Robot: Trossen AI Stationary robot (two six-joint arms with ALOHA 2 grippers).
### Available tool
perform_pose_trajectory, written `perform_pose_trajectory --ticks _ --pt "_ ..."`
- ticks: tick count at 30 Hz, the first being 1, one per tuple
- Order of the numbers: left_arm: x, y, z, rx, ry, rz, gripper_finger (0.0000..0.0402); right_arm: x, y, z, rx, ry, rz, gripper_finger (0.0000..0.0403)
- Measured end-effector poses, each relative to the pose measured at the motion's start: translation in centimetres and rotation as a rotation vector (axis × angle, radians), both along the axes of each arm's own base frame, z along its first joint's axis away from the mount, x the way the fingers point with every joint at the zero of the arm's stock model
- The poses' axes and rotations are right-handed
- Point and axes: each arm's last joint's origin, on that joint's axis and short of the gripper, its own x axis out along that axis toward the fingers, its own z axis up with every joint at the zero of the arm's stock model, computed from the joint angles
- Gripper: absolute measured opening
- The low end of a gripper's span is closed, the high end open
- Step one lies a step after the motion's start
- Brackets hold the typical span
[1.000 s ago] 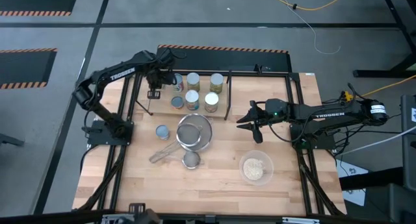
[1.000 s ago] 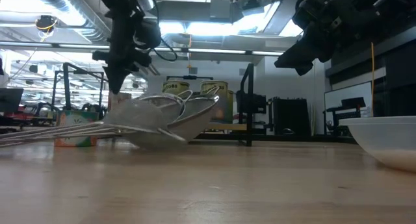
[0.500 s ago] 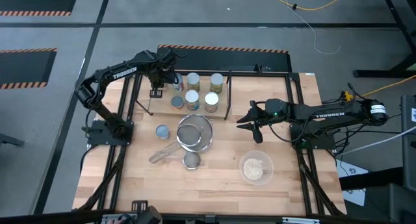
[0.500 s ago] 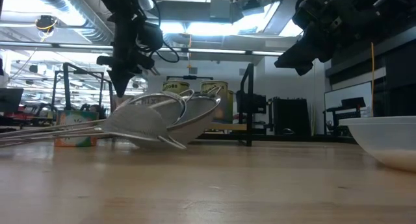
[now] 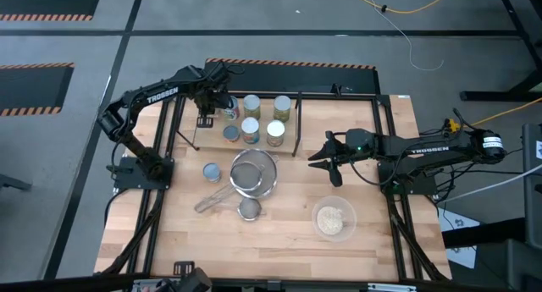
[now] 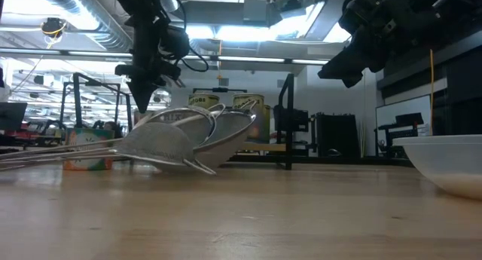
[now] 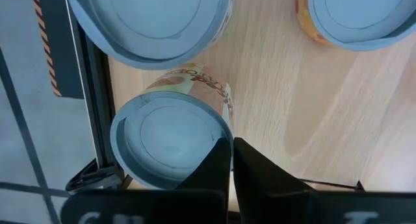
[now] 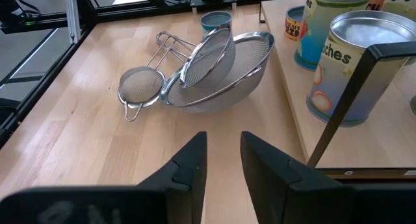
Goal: Pick and place cans onto a shelf
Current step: Put the diced tomatoes on the shelf
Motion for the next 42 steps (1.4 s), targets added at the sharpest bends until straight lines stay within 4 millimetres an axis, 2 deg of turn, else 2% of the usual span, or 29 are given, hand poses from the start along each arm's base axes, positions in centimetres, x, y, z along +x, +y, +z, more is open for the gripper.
perform_pose_trajectory --ticks 16,25,36,42 --pt "-0.1 -0.1 0.0 -0.013 -0.008 0.101 0.0006 0.0 0.0 0.0 0.0 0.0 0.0 0.0098" --pt "0.0 0.0 0.0 -0.007 -0.014 0.101 0.0006 0.0 0.0 0.0 0.0 0.0 0.0 0.0098" --pt "-1.1 1.0 0.0 -0.004 -0.007 0.127 0.0004 0.0 0.0 0.0 0.0 0.0 0.0 0.0098" --pt "-1.2 1.1 0.0 -0.012 -0.013 0.074 0.0002 0.0 0.0 0.0 -0.02 -0.002 0.009 0.0098"
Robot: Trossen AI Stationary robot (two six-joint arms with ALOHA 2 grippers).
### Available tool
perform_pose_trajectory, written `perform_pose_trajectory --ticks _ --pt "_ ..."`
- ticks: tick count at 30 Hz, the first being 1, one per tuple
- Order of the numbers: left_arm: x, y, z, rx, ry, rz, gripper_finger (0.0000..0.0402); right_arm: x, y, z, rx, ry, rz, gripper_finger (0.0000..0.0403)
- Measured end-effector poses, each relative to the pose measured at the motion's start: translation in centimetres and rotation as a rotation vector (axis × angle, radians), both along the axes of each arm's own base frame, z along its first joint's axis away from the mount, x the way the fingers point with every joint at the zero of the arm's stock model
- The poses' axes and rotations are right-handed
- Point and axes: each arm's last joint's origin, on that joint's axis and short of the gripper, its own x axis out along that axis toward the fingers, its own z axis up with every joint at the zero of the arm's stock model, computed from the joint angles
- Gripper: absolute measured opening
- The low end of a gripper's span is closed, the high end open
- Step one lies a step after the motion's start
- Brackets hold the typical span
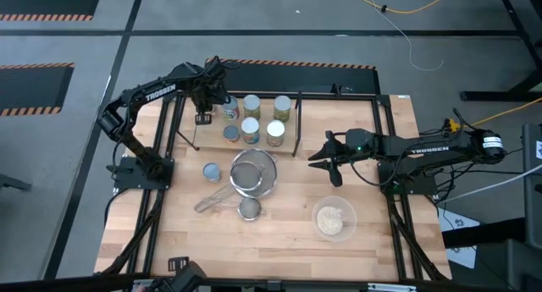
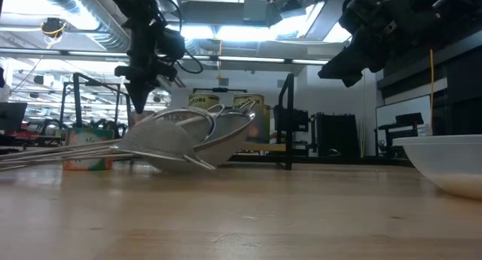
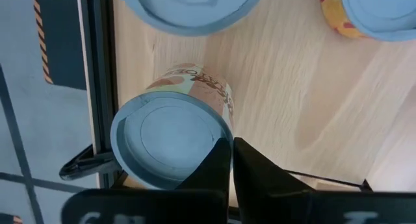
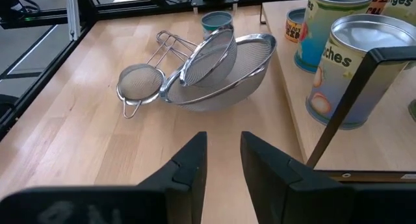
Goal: Pick and place cans onto a shelf
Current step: Put the diced tomatoes on the shelf
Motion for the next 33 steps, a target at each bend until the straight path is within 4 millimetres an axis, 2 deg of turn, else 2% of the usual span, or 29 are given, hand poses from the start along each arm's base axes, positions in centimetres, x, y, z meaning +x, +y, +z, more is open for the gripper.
perform_pose_trajectory --ticks 8,14,19,33 --pt "0.0 0.0 -0.1 0.002 0.002 -0.035 0.0002 0.0 0.0 0.0 -0.001 0.0 0.0 0.0098" --pt "-0.4 -0.4 -2.0 -0.019 0.034 -0.058 0.0004 0.0 0.0 0.0 -0.001 0.0 0.0 0.0098" --pt "-0.5 -0.6 -2.5 0.013 0.084 -0.067 0.0005 0.0 0.0 0.0 -0.001 0.0 0.0 0.0098" --pt "0.0 -0.1 -2.4 0.05 0.031 -0.067 0.0049 0.0 0.0 0.0 -0.001 0.0 0.0 0.0098"
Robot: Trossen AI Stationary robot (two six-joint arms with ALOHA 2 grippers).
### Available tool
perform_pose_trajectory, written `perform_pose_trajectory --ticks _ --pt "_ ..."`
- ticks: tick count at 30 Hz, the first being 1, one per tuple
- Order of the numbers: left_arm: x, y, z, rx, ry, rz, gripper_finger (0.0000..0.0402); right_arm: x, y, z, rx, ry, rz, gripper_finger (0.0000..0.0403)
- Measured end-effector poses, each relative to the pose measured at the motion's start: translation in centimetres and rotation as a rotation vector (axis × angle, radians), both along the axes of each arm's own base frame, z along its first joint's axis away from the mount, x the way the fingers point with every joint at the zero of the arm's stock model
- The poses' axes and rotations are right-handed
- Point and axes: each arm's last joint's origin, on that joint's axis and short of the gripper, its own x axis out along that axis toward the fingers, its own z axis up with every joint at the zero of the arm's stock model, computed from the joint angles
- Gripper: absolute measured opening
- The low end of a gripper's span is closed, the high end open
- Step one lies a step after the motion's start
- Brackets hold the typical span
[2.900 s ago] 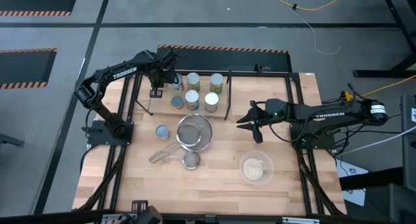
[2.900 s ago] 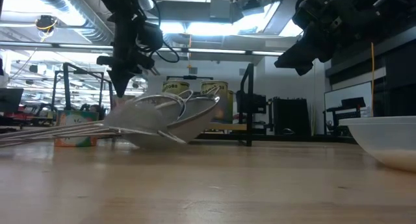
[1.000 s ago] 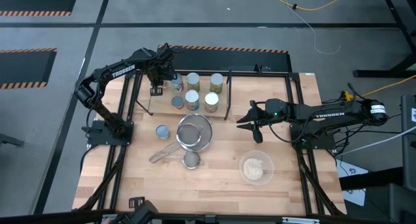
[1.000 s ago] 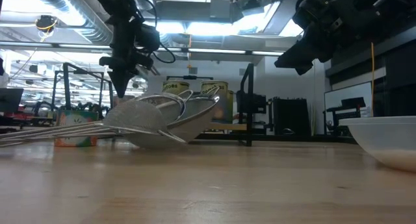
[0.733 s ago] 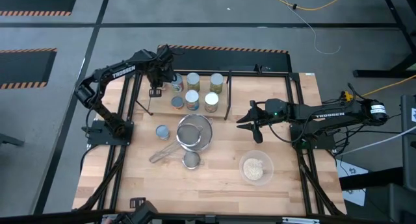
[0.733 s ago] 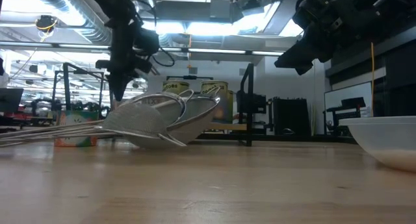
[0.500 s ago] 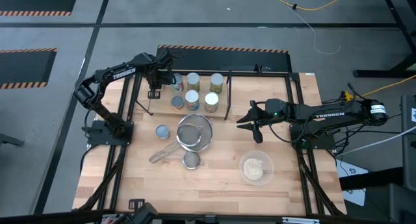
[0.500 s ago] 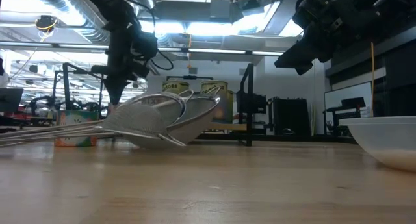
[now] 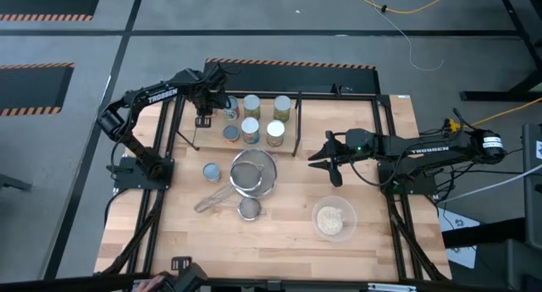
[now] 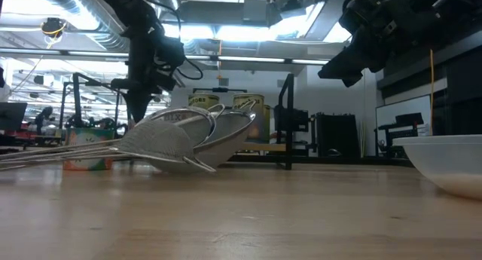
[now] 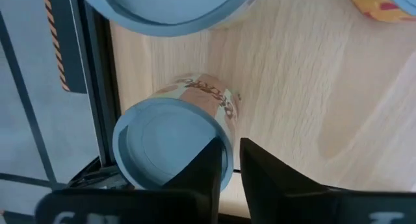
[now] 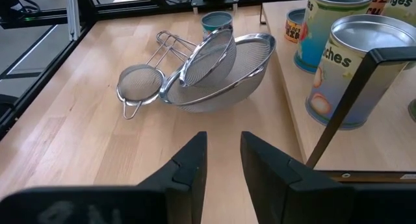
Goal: Pick and place cans onto a shelf
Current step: Put the diced tomatoes on the shelf
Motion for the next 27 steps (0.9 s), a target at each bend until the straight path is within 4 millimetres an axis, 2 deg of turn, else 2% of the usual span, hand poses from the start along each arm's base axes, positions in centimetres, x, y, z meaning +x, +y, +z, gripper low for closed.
perform_pose_trajectory --ticks 10,27 --pt "0.16 -0.12 0.0 0.001 -0.009 0.029 0.0085 0.0 0.0 0.0 -0.003 0.0 0.001 0.0098" --pt "0.58 -0.36 0.04 0.029 -0.063 0.3 0.0083 0.0 -0.01 0.0 0.0 0.0 0.0 0.0098"
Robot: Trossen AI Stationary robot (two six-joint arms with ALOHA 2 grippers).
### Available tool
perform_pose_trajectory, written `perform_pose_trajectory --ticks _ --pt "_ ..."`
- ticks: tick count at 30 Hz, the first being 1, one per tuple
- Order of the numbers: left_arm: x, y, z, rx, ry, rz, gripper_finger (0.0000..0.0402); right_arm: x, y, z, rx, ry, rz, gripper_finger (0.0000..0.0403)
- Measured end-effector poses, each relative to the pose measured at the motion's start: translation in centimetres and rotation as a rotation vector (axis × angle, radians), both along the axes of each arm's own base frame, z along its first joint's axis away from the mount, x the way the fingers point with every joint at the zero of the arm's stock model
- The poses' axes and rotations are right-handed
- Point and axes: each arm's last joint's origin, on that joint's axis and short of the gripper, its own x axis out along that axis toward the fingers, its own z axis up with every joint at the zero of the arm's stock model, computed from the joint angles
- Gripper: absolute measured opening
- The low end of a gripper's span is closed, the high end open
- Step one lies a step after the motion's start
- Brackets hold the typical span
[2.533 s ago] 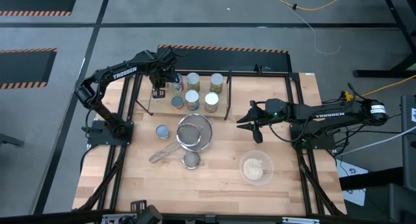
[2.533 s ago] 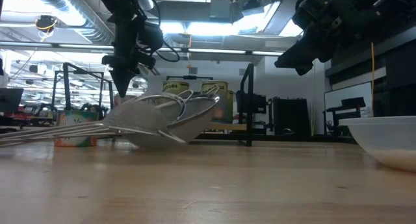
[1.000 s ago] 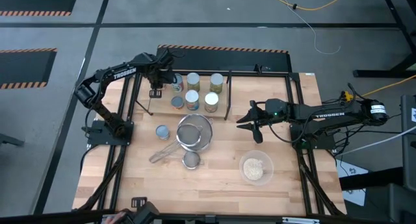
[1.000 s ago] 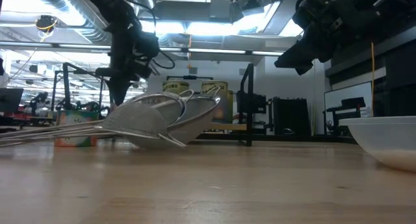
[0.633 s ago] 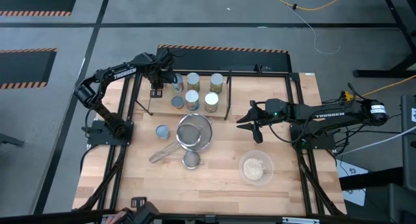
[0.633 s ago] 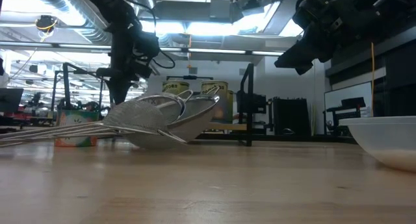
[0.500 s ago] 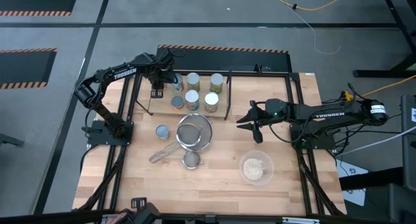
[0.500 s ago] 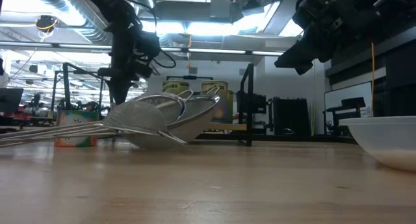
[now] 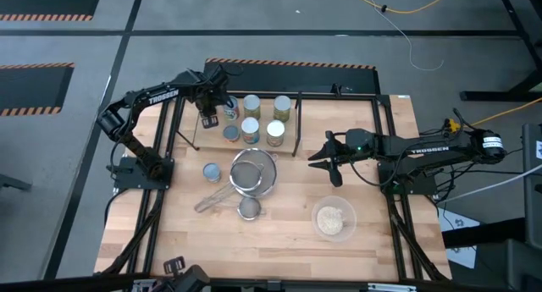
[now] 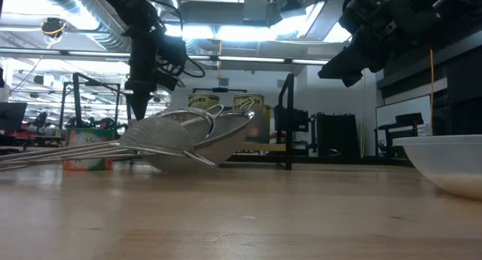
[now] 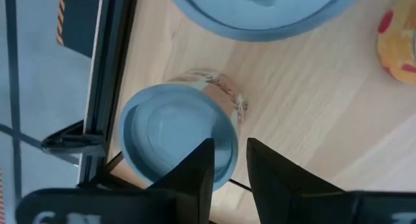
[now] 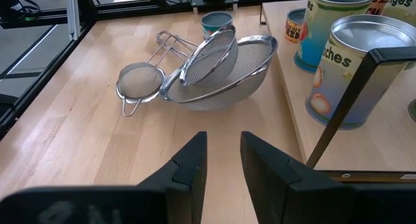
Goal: Pick and place cans onto a shelf
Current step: Put the diced tomatoes on the shelf
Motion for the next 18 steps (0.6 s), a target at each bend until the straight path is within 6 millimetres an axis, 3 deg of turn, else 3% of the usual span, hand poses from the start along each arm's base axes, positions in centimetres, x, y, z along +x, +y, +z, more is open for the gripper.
perform_pose_trajectory --ticks 18 --pt "0.67 0.72 0.25 0.069 -0.121 0.161 0.0081 0.0 0.0 0.0 0.0 0.0 0.0 0.0098"
